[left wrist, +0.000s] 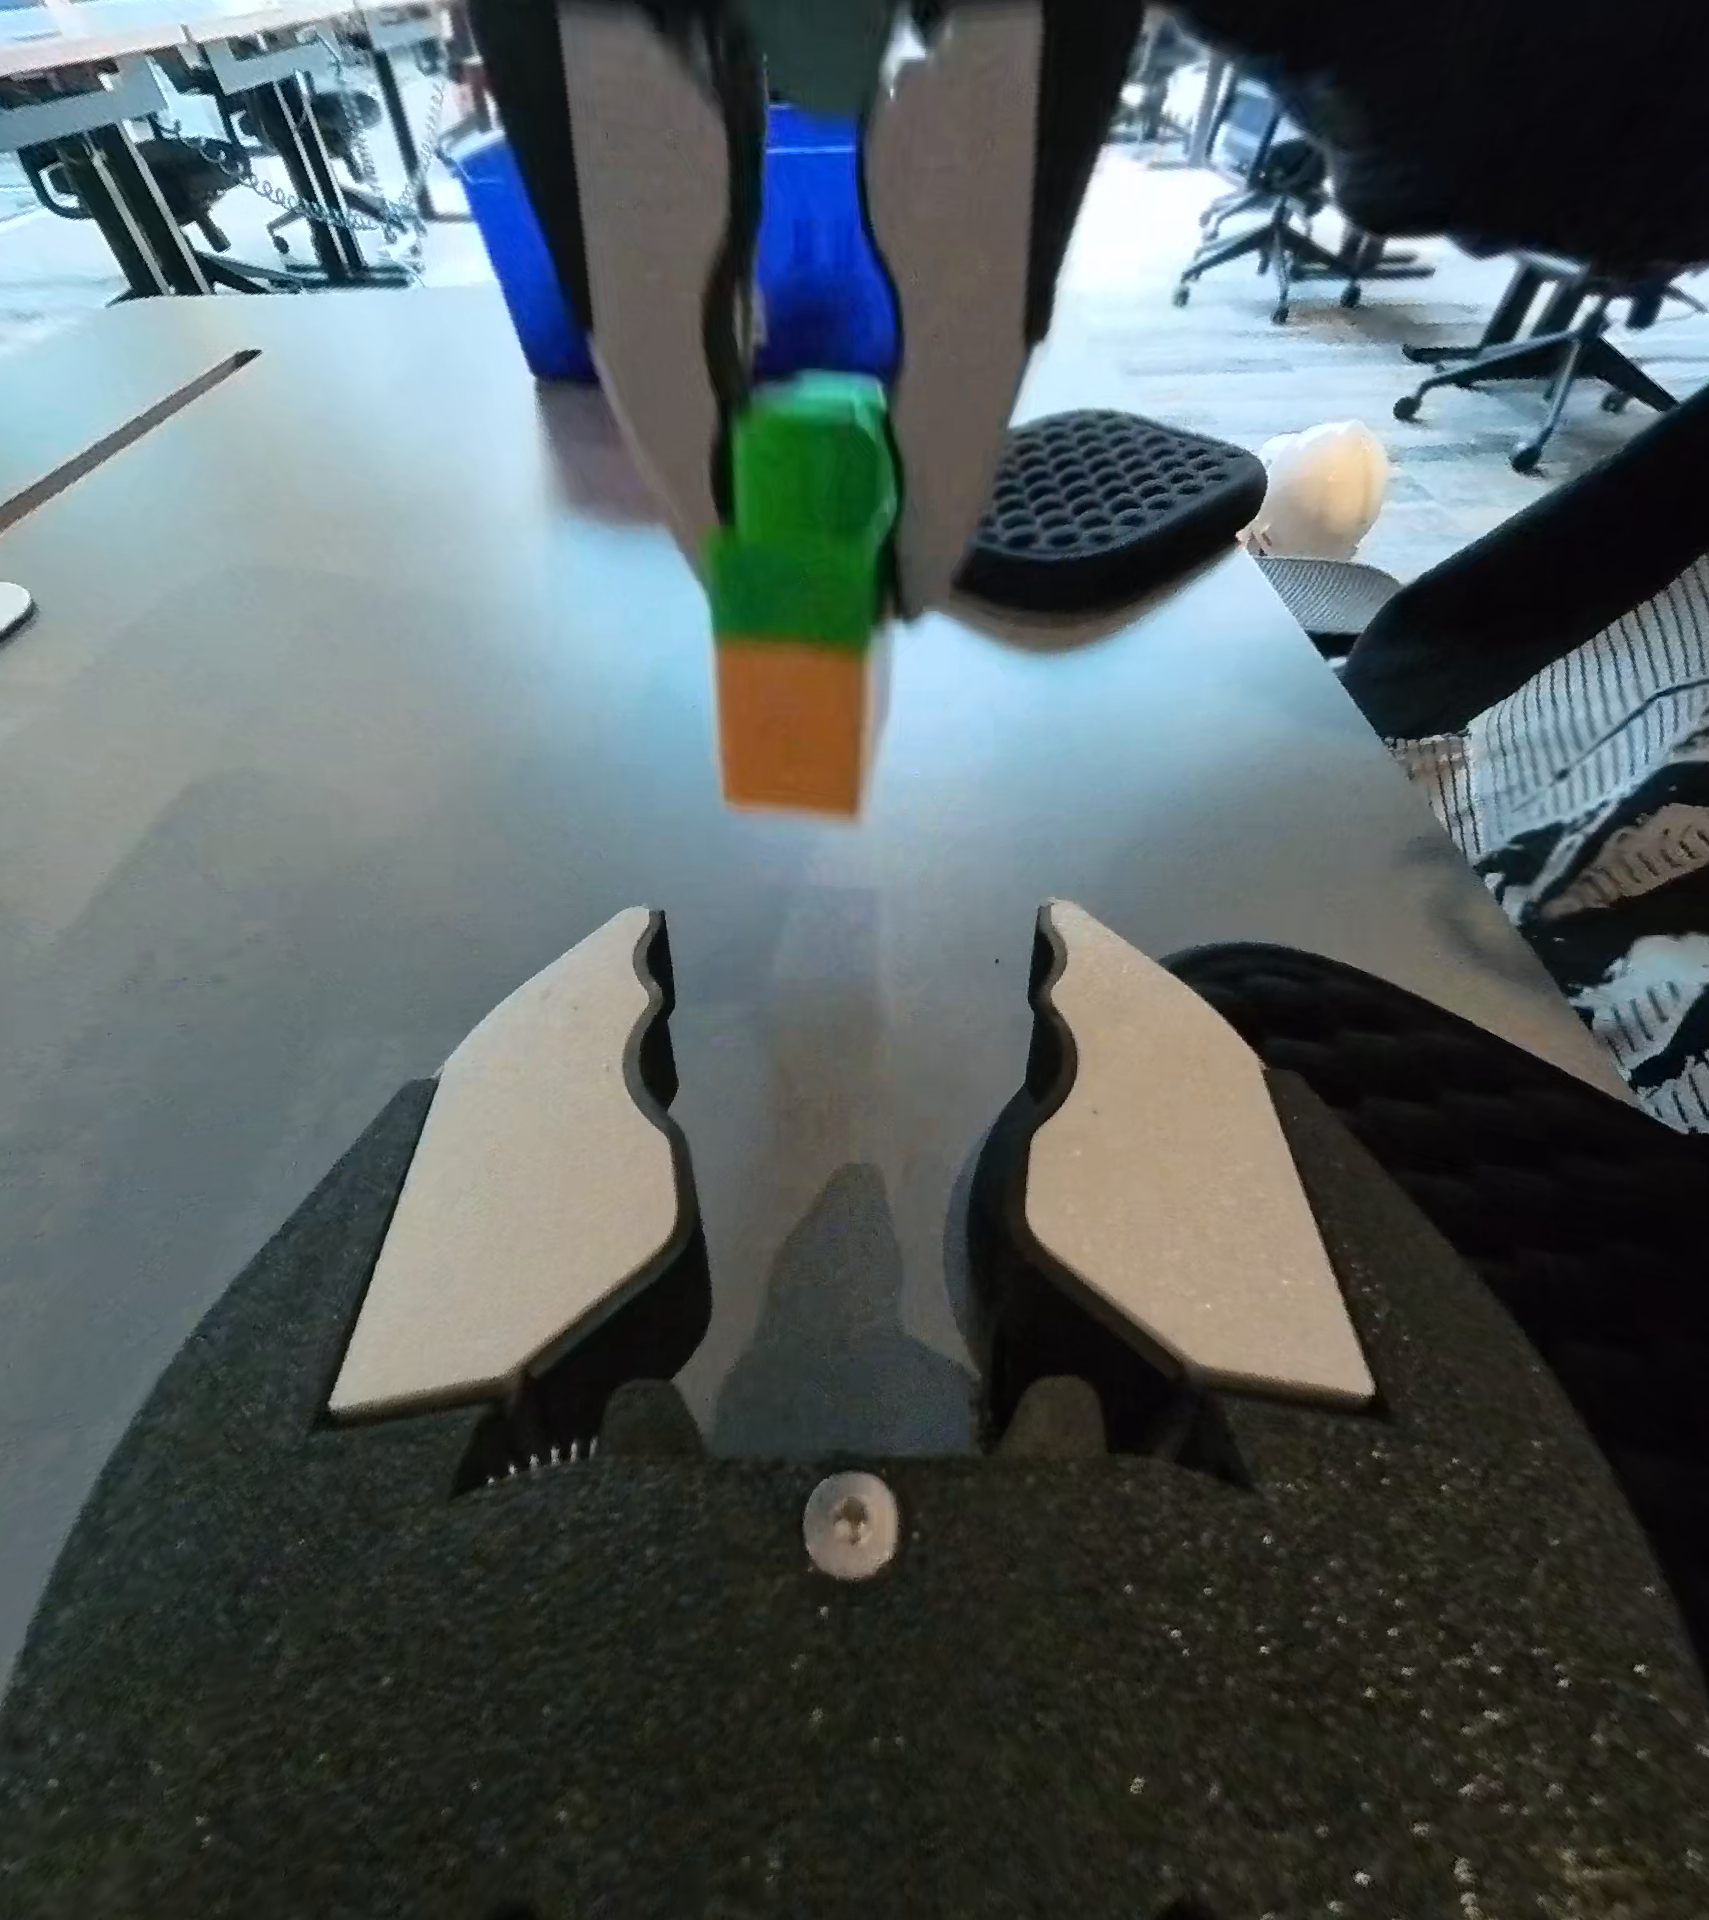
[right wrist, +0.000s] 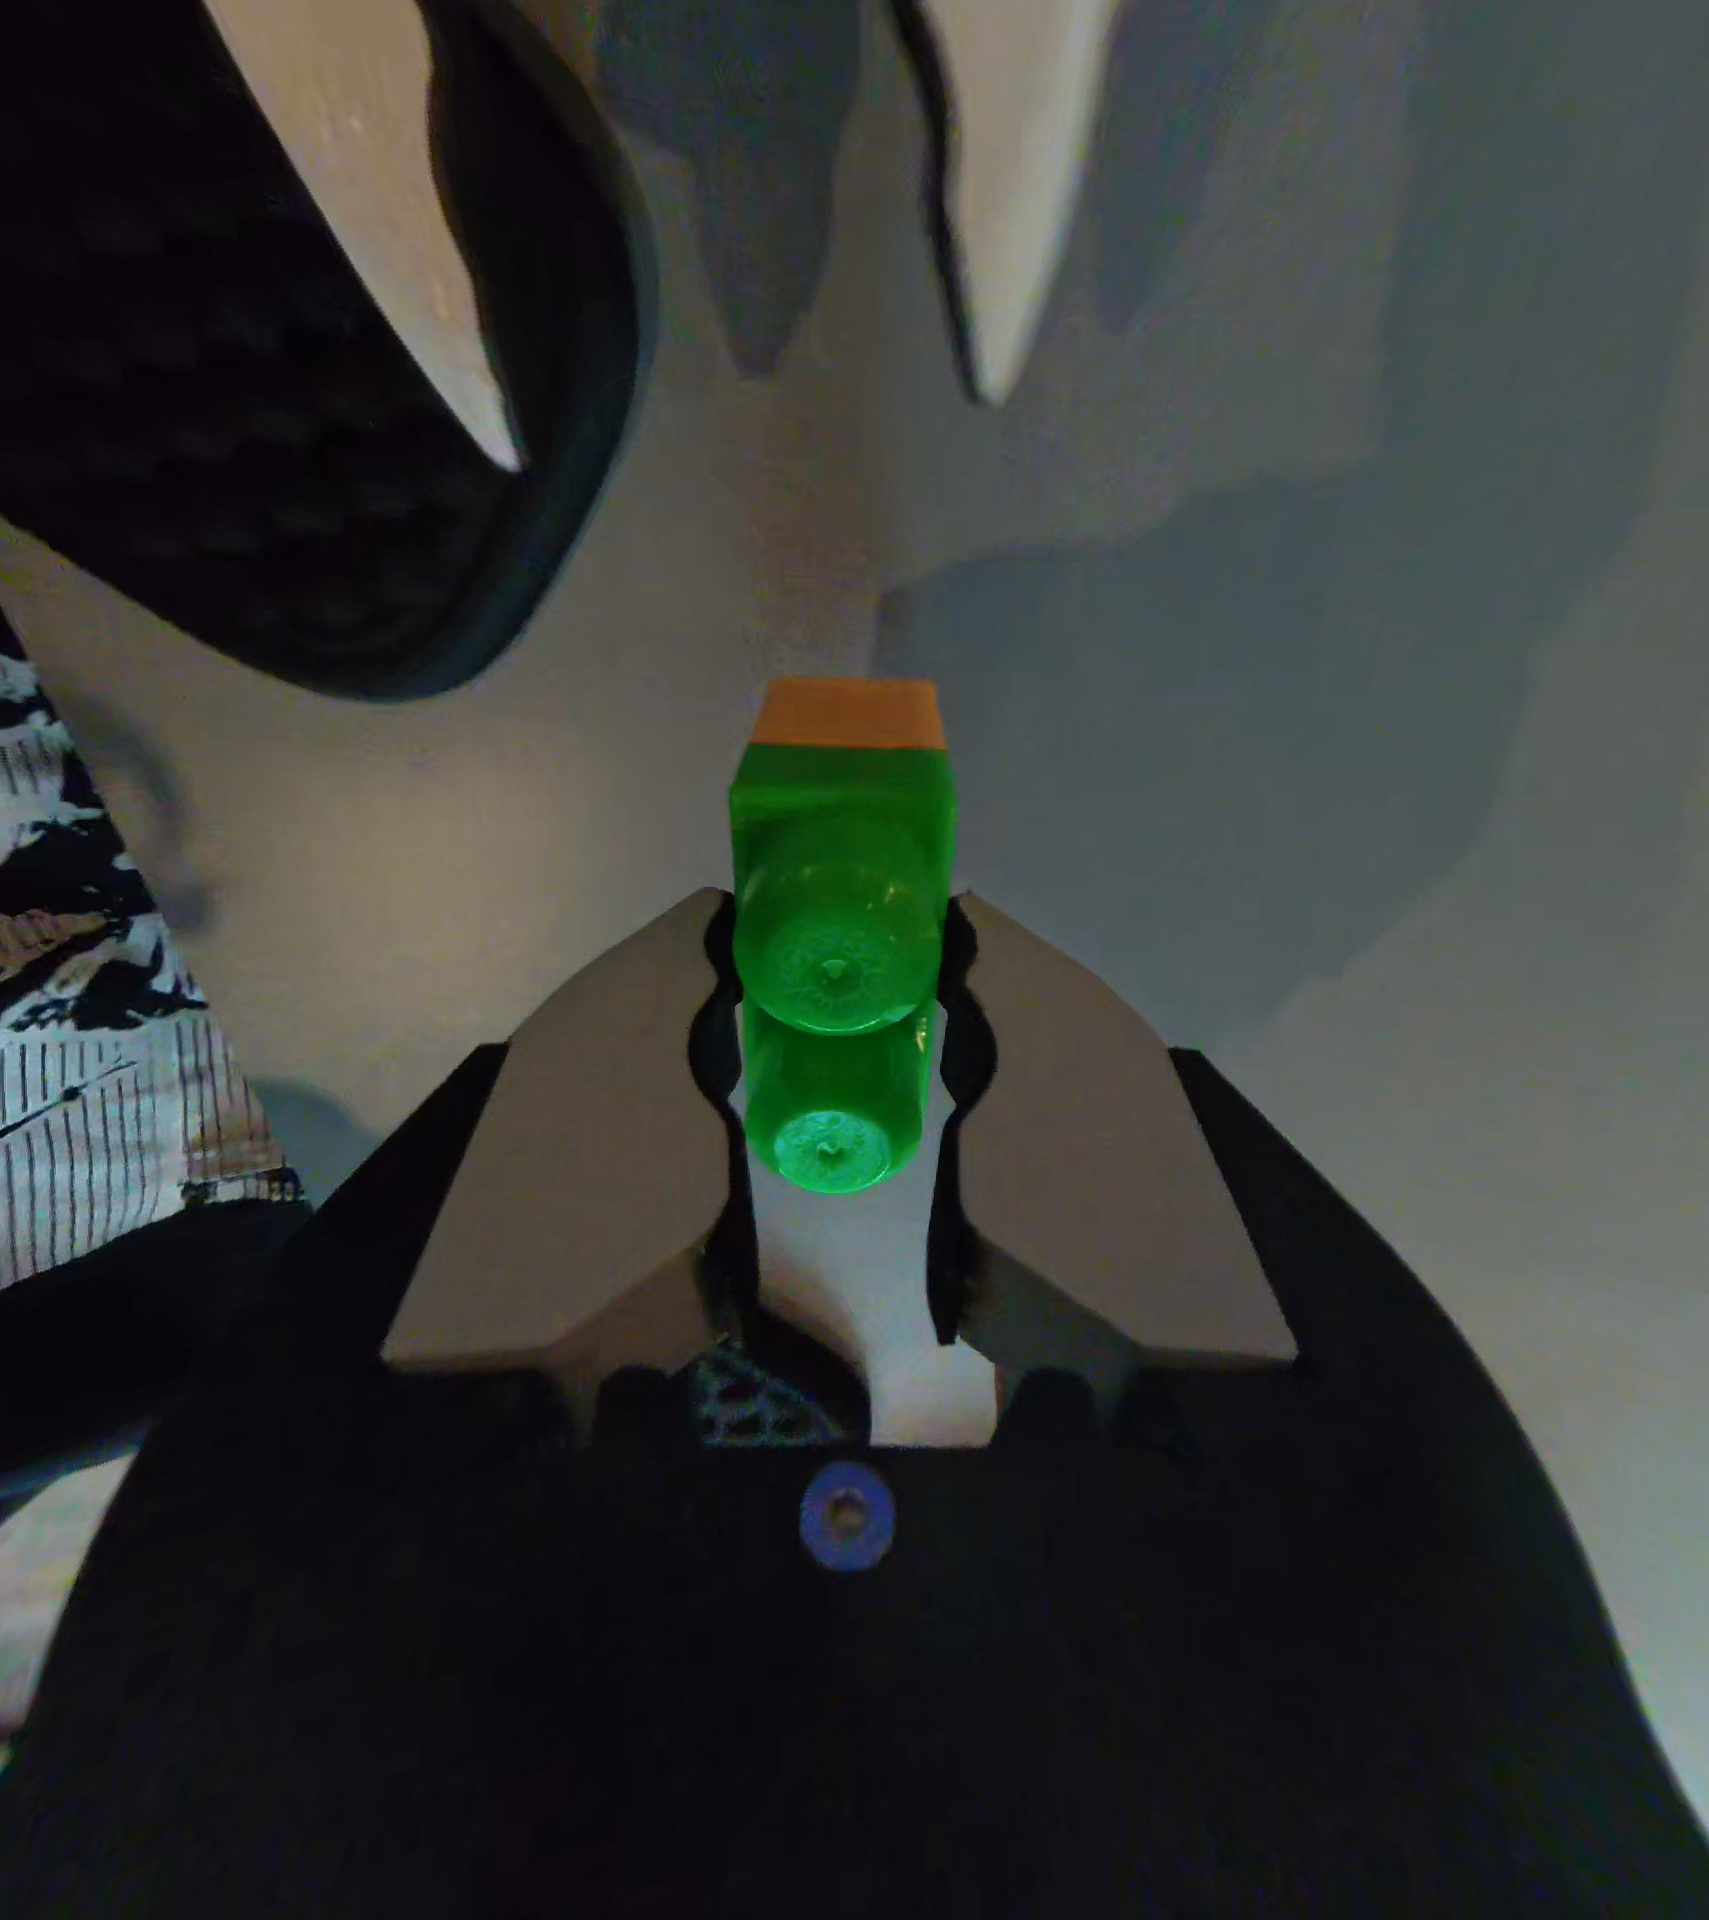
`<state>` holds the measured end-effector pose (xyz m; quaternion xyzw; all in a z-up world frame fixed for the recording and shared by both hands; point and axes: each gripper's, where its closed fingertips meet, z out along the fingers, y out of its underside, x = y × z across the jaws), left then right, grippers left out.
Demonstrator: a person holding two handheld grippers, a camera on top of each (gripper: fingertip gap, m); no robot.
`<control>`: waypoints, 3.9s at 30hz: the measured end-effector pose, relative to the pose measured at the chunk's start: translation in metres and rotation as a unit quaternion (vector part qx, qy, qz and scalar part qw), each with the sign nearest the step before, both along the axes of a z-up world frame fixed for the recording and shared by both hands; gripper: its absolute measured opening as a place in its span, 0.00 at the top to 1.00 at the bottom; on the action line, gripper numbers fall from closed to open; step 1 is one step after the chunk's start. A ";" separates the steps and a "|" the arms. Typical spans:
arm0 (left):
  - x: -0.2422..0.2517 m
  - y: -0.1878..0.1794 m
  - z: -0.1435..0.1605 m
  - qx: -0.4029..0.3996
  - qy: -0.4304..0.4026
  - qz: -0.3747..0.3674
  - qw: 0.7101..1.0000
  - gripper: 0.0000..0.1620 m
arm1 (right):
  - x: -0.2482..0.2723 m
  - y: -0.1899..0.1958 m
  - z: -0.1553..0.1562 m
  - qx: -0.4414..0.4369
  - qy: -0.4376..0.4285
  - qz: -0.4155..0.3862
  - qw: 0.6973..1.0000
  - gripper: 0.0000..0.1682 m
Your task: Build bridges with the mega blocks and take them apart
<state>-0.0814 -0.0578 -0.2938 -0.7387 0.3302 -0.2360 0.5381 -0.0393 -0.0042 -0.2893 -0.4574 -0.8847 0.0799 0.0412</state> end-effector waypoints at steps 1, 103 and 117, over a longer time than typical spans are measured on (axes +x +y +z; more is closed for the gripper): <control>0.000 0.000 0.000 -0.001 -0.001 0.000 1.000 0.59 | 0.006 0.013 0.014 0.000 0.010 -0.017 1.000 0.79; -0.072 -0.037 0.128 0.176 0.094 0.335 0.921 0.71 | 0.142 0.179 0.085 -0.050 0.535 -0.260 0.802 0.74; -0.219 -0.252 0.100 -0.265 0.264 0.540 0.754 0.71 | 0.117 0.157 0.036 -0.111 0.516 -0.242 0.814 0.75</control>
